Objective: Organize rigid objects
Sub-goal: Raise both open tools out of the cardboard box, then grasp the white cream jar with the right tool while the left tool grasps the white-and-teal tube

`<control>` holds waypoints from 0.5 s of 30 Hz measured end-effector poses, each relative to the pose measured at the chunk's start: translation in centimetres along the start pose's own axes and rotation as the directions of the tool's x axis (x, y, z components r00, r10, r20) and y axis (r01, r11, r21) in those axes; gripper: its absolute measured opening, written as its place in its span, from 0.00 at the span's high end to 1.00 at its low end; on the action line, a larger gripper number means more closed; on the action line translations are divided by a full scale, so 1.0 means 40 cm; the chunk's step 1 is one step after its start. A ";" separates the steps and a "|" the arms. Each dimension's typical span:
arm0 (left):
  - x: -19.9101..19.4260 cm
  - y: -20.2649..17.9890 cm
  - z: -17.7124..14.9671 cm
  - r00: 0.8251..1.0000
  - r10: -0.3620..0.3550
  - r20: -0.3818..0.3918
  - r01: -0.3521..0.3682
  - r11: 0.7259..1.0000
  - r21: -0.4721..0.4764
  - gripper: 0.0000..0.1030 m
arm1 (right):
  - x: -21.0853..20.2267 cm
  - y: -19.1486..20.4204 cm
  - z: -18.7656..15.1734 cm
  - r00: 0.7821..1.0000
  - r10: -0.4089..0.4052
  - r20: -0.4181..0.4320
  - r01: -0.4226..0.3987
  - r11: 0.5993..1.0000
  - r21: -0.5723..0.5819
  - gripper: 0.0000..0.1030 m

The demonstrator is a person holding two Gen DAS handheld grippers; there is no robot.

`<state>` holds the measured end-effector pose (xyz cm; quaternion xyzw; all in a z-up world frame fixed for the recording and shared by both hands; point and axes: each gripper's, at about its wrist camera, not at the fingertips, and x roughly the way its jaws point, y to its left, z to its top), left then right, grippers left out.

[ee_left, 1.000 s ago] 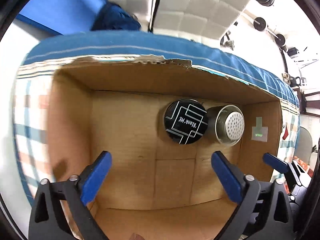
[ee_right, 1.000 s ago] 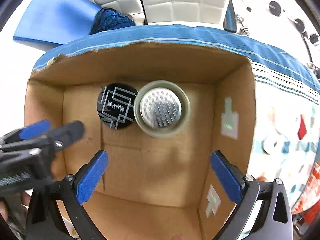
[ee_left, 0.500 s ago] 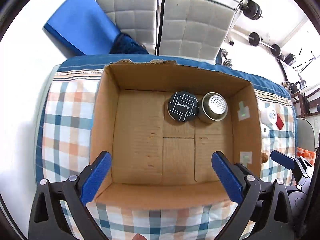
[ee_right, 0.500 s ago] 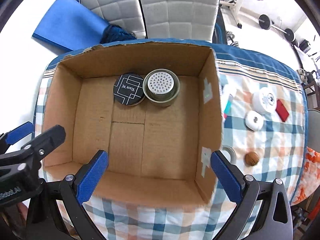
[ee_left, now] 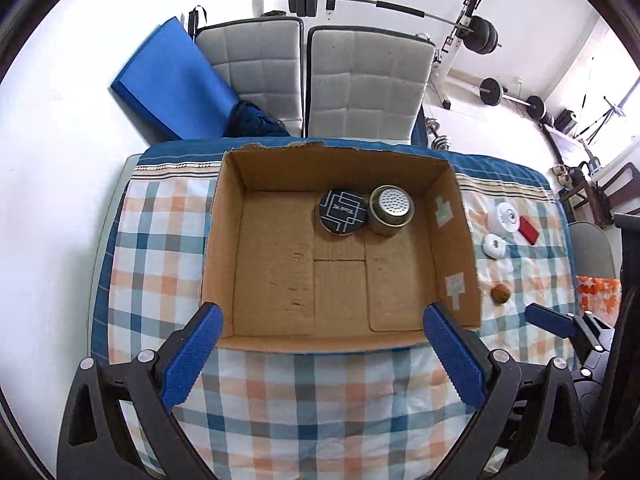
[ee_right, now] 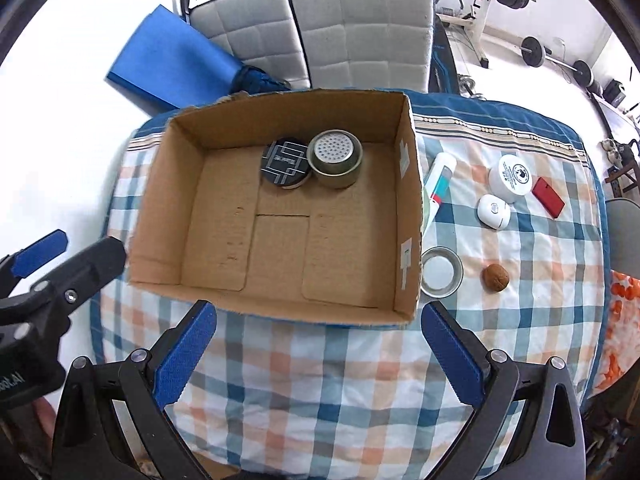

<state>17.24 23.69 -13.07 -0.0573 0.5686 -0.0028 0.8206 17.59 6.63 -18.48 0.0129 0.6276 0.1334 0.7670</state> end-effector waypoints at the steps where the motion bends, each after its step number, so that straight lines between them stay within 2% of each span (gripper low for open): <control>1: -0.008 -0.005 -0.003 1.000 -0.003 0.005 0.003 1.000 -0.003 0.00 | -0.012 0.000 -0.007 1.000 0.011 0.004 -0.011 1.000 -0.003 0.00; 5: -0.043 -0.040 -0.012 0.999 -0.019 0.030 0.019 1.000 -0.002 0.00 | -0.052 -0.021 -0.026 0.999 0.046 0.021 -0.046 0.999 -0.001 0.00; 9: -0.066 -0.117 -0.008 0.998 -0.044 0.053 0.043 0.999 0.029 0.00 | -0.088 -0.105 -0.034 0.997 0.076 0.024 -0.078 0.996 0.047 0.00; 15: -0.019 -0.292 0.030 0.997 -0.052 0.057 0.047 0.995 0.087 0.00 | -0.117 -0.353 -0.005 0.999 0.029 0.033 -0.035 0.981 0.193 0.00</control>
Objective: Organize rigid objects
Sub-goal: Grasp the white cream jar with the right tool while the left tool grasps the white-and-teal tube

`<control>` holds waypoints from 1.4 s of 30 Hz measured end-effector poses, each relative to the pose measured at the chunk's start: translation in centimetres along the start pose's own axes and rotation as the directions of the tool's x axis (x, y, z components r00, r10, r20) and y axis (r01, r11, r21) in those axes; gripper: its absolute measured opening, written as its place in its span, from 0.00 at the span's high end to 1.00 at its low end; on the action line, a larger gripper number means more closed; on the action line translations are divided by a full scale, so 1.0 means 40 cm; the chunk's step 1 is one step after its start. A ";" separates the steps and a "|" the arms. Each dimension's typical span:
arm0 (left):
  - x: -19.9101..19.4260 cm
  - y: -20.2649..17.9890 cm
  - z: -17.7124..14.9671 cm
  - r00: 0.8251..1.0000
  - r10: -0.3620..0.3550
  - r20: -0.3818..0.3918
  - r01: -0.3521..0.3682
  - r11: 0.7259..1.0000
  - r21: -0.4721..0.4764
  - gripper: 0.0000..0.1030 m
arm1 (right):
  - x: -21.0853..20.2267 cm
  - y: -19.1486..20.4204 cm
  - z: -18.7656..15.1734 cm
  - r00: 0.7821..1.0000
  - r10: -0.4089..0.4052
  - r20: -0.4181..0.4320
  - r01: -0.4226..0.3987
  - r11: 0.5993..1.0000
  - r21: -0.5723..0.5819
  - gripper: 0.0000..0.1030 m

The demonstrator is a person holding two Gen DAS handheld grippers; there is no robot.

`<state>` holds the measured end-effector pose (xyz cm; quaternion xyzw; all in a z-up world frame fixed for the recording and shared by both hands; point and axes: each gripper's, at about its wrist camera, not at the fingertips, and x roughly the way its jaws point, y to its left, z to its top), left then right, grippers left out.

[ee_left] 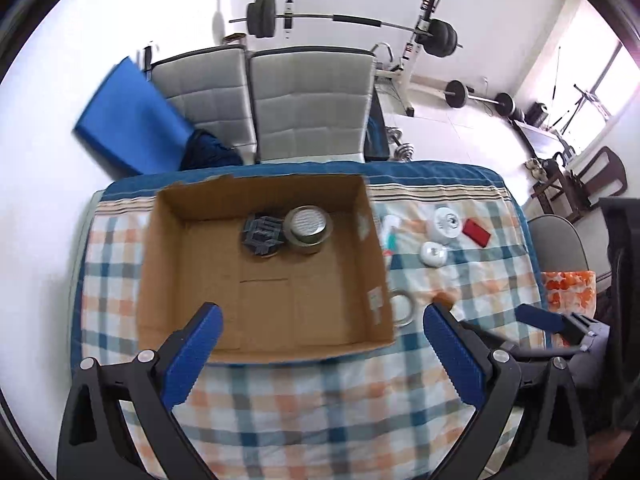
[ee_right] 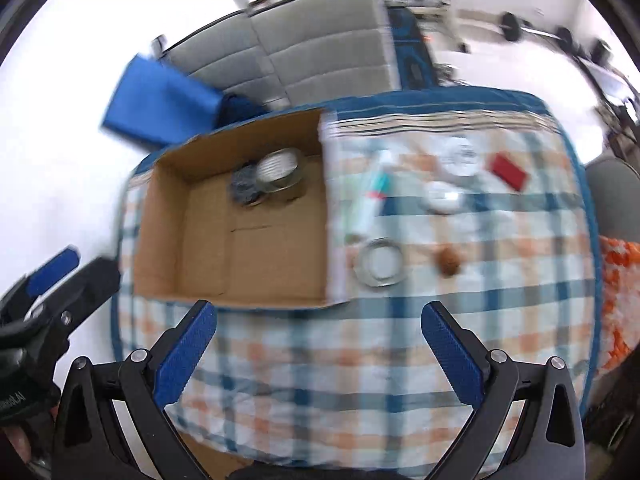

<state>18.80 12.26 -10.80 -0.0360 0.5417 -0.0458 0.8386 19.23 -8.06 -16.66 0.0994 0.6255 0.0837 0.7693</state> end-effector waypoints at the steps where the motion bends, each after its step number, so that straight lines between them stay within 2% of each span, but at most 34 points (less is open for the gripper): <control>1: 0.018 -0.025 0.012 1.000 0.016 -0.001 -0.016 1.000 0.003 0.00 | 0.000 -0.045 0.019 1.000 -0.008 0.003 0.008 1.000 0.029 0.00; 3: 0.068 -0.080 0.045 0.999 0.039 -0.007 -0.039 0.999 0.021 0.00 | 0.016 -0.140 0.063 0.999 -0.035 -0.009 0.036 0.996 0.083 0.00; 5: 0.129 -0.130 0.085 0.998 0.055 -0.030 -0.054 0.998 0.037 0.00 | 0.042 -0.221 0.109 1.000 -0.026 -0.017 0.028 0.991 0.131 0.00; 7: 0.196 -0.178 0.129 0.996 0.067 -0.055 -0.064 0.996 0.063 0.00 | 0.076 -0.287 0.155 0.999 -0.029 -0.031 0.034 0.986 0.164 0.00; 11: 0.328 -0.249 0.201 0.984 0.135 -0.116 -0.118 0.983 0.140 0.00 | 0.184 -0.392 0.252 0.998 -0.020 -0.065 0.033 0.977 0.211 0.00; 14: 0.415 -0.285 0.240 0.968 0.213 -0.132 -0.186 0.964 0.190 0.00 | 0.291 -0.437 0.323 0.994 -0.011 -0.107 0.036 0.972 0.232 0.06; 18: 0.514 -0.305 0.274 0.941 0.304 -0.148 -0.265 0.935 0.238 0.00 | 0.431 -0.457 0.394 0.985 0.024 -0.173 0.021 0.968 0.251 0.08; 21: 0.562 -0.300 0.285 0.930 0.325 -0.172 -0.281 0.930 0.237 0.00 | 0.519 -0.449 0.428 0.977 0.053 -0.209 0.001 0.968 0.250 0.10; 22: 0.575 -0.300 0.287 0.928 0.327 -0.180 -0.282 0.930 0.237 0.00 | 0.547 -0.446 0.436 0.973 0.055 -0.224 0.003 0.968 0.253 0.12; 24: 0.600 -0.303 0.291 0.923 0.331 -0.197 -0.282 0.928 0.242 0.00 | 0.596 -0.443 0.445 0.964 0.037 -0.264 0.029 0.970 0.241 0.26; 25: 0.609 -0.306 0.292 0.921 0.330 -0.206 -0.277 0.929 0.246 0.00 | 0.609 -0.442 0.446 0.963 0.021 -0.268 0.042 0.973 0.227 0.29; 28: 0.624 -0.317 0.293 0.921 0.319 -0.224 -0.258 0.930 0.263 0.00 | 0.601 -0.447 0.440 0.959 0.032 -0.282 0.030 0.976 0.214 0.29; 31: 0.620 -0.344 0.286 0.939 0.245 -0.242 -0.174 0.944 0.281 0.00 | 0.557 -0.479 0.412 0.957 0.025 -0.288 0.032 0.981 0.191 0.29; 33: 0.627 -0.368 0.280 0.942 0.197 -0.272 -0.108 0.945 0.309 0.01 | 0.514 -0.510 0.380 0.960 0.010 -0.281 0.042 0.983 0.179 0.30; 35: 0.651 -0.395 0.272 0.936 0.188 -0.297 -0.076 0.933 0.351 0.10 | 0.480 -0.546 0.346 0.960 0.011 -0.281 0.043 0.982 0.186 0.30; 36: 0.669 -0.404 0.268 0.930 0.190 -0.314 -0.067 0.929 0.364 0.13 | 0.469 -0.563 0.328 0.960 0.010 -0.280 0.046 0.980 0.192 0.30; 38: 0.723 -0.416 0.258 0.904 0.210 -0.372 -0.054 0.920 0.387 0.13 | 0.448 -0.585 0.300 0.960 -0.001 -0.281 0.059 0.978 0.198 0.30; 42: 0.838 -0.418 0.227 0.834 0.290 -0.470 -0.068 0.898 0.434 0.13 | 0.442 -0.627 0.256 0.958 -0.026 -0.285 0.089 0.974 0.210 0.31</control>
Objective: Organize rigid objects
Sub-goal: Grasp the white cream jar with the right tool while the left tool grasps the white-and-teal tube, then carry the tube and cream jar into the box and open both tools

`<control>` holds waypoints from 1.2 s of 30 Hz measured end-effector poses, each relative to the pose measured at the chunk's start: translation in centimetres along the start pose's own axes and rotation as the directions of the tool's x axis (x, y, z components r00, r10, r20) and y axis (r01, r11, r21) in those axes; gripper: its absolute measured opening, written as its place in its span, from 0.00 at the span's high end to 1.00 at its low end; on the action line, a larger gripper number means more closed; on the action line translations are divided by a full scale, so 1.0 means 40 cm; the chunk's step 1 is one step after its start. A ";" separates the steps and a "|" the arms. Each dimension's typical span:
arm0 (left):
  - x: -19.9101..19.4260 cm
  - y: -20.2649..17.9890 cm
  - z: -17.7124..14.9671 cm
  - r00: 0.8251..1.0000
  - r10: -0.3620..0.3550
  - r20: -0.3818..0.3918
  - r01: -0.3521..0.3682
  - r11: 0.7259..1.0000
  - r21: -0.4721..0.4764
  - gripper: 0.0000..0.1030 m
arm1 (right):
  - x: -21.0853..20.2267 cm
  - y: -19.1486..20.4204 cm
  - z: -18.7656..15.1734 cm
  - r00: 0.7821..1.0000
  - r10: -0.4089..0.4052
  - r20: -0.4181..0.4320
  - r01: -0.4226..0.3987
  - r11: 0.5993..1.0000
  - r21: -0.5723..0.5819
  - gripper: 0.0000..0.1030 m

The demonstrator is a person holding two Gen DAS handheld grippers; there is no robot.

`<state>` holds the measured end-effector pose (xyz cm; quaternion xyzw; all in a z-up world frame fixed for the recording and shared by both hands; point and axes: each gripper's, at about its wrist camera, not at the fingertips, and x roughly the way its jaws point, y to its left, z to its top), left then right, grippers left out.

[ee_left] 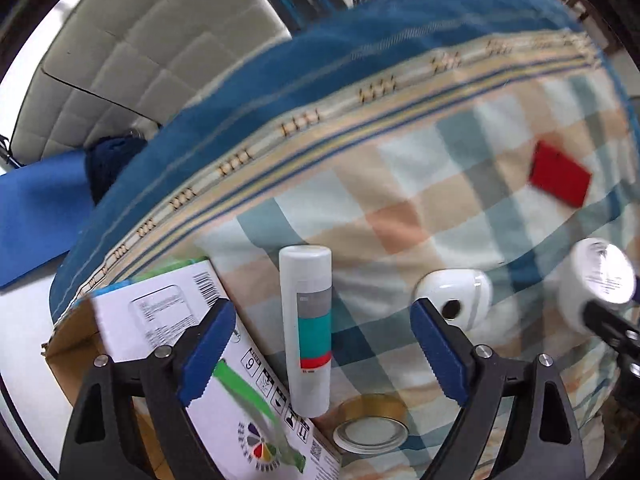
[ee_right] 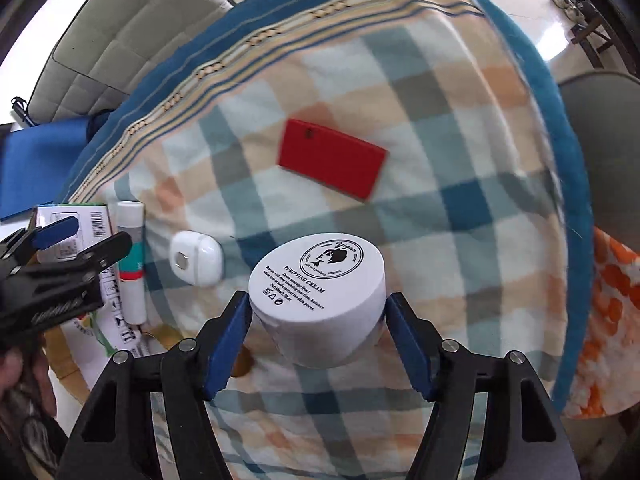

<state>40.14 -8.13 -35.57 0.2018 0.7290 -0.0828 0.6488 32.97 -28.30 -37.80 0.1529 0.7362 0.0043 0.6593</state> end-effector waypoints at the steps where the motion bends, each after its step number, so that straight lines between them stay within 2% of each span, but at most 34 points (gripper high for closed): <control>1: 0.023 -0.007 0.006 1.000 0.018 -0.026 -0.018 1.000 0.016 0.13 | 0.005 -0.009 -0.005 1.000 0.003 -0.002 -0.003 1.000 0.012 0.31; 2: 0.046 -0.015 0.010 0.998 0.035 -0.053 -0.033 0.999 0.037 0.14 | 0.011 -0.016 -0.011 1.000 0.006 -0.005 -0.006 1.000 0.021 0.31; 3: 0.065 -0.024 0.012 0.997 0.035 -0.072 -0.031 0.998 0.056 0.27 | 0.013 -0.018 -0.018 1.000 0.007 -0.008 -0.007 1.000 0.025 0.32; 4: 0.083 -0.029 0.011 0.995 0.018 -0.100 -0.011 0.998 0.064 0.46 | 0.018 -0.024 -0.023 1.000 0.009 -0.009 -0.009 0.999 0.031 0.32; 6: 0.109 -0.029 0.008 0.992 0.005 -0.126 0.001 0.999 0.048 0.58 | 0.025 -0.026 -0.031 1.000 0.014 -0.011 -0.014 0.999 0.037 0.32; 7: 0.112 -0.027 0.005 0.993 -0.019 -0.119 0.024 0.999 0.038 0.66 | 0.025 -0.025 -0.036 1.000 0.015 -0.011 -0.015 0.999 0.037 0.32; 8: 0.109 -0.025 0.004 0.993 -0.039 -0.108 0.042 0.999 0.026 0.69 | 0.026 -0.025 -0.041 1.000 0.014 -0.009 -0.014 0.999 0.037 0.32; 11: 0.078 -0.019 0.002 0.990 -0.133 -0.045 0.131 0.991 -0.039 0.69 | 0.023 -0.026 -0.051 1.000 0.013 -0.006 -0.012 0.999 0.038 0.33; 14: 0.052 0.008 0.014 0.969 -0.247 0.021 0.247 0.959 -0.139 0.69 | 0.020 -0.054 -0.050 1.000 0.016 -0.014 -0.016 0.999 0.047 0.33; 16: 0.058 0.018 0.016 0.961 -0.275 0.023 0.275 0.947 -0.167 0.68 | 0.025 -0.061 -0.047 1.000 0.017 -0.020 -0.016 0.999 0.049 0.33; 17: 0.065 0.014 0.015 0.962 -0.273 0.012 0.271 0.949 -0.162 0.68 | 0.032 -0.061 -0.046 0.999 0.019 -0.027 -0.017 0.999 0.050 0.33; 19: 0.087 0.010 0.007 0.972 -0.232 -0.026 0.226 0.962 -0.153 0.59 | 0.047 -0.063 -0.039 0.999 0.016 -0.044 -0.014 0.999 0.046 0.33; 22: 0.111 -0.008 -0.015 0.976 -0.213 -0.048 0.207 0.971 -0.118 0.58 | 0.069 -0.054 -0.037 0.998 0.003 -0.057 0.000 0.999 0.042 0.32; 25: 0.107 -0.019 -0.032 0.980 -0.196 -0.017 0.194 0.976 -0.097 0.59 | 0.076 -0.049 -0.037 0.998 -0.006 -0.055 0.009 0.999 0.043 0.32; 26: 0.105 -0.022 -0.037 0.981 -0.196 -0.008 0.194 0.976 -0.095 0.63 | 0.080 -0.047 -0.037 0.998 -0.010 -0.057 0.012 0.999 0.044 0.32; 27: 0.100 -0.021 -0.039 0.981 -0.193 0.008 0.193 0.977 -0.094 0.71 | 0.084 -0.046 -0.035 0.998 -0.015 -0.060 0.017 0.999 0.044 0.31; 29: 0.088 -0.045 -0.059 0.981 -0.195 0.025 0.196 0.976 -0.097 0.71 | 0.099 -0.046 -0.035 0.998 -0.015 -0.069 0.019 0.999 0.048 0.31; 32: 0.060 -0.027 -0.079 0.976 -0.210 0.058 0.216 0.970 -0.112 0.71 | 0.108 -0.052 -0.037 0.997 0.001 -0.076 0.004 0.998 0.069 0.32; 36: 0.008 -0.019 -0.119 0.967 -0.232 0.101 0.242 0.965 -0.103 0.71 | 0.088 -0.038 -0.046 0.998 -0.032 -0.051 0.033 0.999 0.029 0.33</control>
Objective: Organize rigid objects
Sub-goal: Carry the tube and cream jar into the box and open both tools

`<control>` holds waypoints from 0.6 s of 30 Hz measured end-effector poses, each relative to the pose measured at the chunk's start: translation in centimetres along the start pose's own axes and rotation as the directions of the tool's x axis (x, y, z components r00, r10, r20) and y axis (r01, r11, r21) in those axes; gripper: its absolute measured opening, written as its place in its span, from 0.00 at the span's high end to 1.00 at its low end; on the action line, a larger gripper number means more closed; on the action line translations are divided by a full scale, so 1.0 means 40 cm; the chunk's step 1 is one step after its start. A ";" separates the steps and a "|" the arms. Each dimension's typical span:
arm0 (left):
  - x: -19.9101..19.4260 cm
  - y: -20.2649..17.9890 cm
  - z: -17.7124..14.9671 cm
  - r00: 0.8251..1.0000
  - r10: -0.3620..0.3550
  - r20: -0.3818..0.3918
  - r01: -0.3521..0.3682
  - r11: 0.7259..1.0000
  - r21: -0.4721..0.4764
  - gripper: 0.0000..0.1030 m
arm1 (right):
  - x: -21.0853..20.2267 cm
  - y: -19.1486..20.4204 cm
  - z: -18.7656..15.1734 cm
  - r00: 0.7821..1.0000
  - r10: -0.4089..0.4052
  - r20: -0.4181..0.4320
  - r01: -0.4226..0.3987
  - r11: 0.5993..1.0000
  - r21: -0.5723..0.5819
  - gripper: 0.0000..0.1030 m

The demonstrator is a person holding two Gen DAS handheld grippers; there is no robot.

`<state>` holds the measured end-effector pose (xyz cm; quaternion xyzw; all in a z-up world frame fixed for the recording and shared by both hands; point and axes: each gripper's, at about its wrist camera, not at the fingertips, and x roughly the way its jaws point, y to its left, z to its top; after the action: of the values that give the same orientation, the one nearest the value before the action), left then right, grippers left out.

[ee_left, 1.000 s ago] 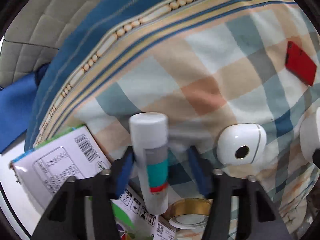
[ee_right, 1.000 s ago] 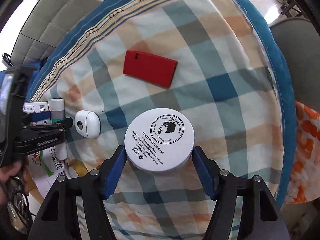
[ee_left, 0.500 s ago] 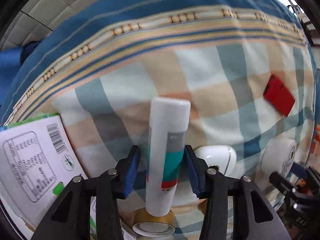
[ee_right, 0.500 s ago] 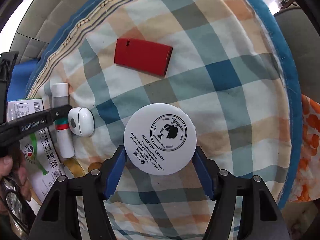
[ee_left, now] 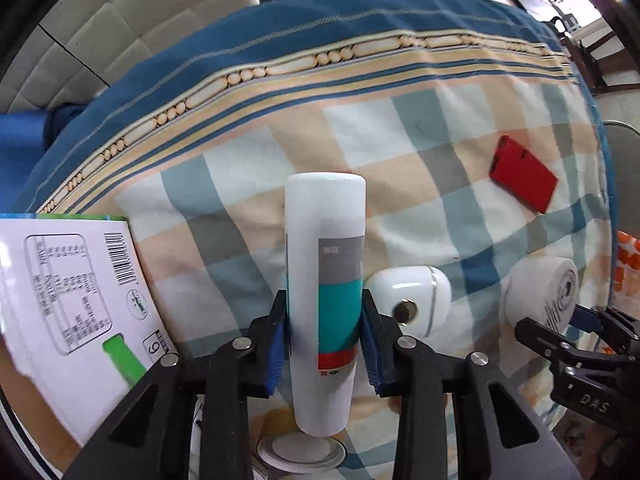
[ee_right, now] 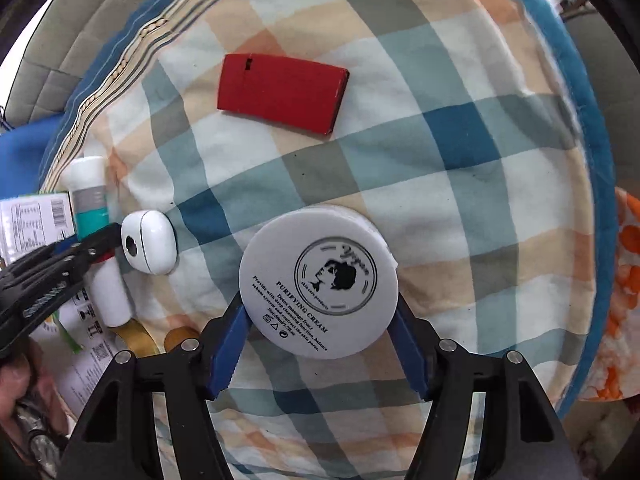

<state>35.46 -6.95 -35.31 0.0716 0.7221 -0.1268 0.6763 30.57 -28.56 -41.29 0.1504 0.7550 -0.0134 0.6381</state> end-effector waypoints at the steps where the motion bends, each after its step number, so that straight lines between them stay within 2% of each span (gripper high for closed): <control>1: -0.015 -0.001 -0.009 1.000 -0.005 0.011 0.005 1.000 0.003 0.71 | -0.004 0.003 -0.005 1.000 0.005 0.000 -0.005 1.000 -0.005 0.33; 6: -0.076 0.001 -0.046 0.999 -0.024 0.047 0.024 1.000 0.004 0.71 | -0.032 0.021 -0.042 0.999 0.031 0.015 -0.031 0.999 -0.025 0.34; 15: -0.255 0.022 -0.123 0.987 -0.087 0.135 0.088 0.996 -0.002 0.71 | -0.122 0.073 -0.109 0.994 0.094 0.063 -0.090 0.993 -0.077 0.35; 18: -0.289 0.051 -0.115 0.982 -0.094 0.163 0.096 0.995 -0.004 0.71 | -0.163 0.103 -0.126 0.989 0.118 0.084 -0.109 0.989 -0.102 0.35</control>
<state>32.49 -2.93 -23.75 0.0224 0.6677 -0.1599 0.7267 27.65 -24.95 -33.34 0.1613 0.7155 0.0529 0.6777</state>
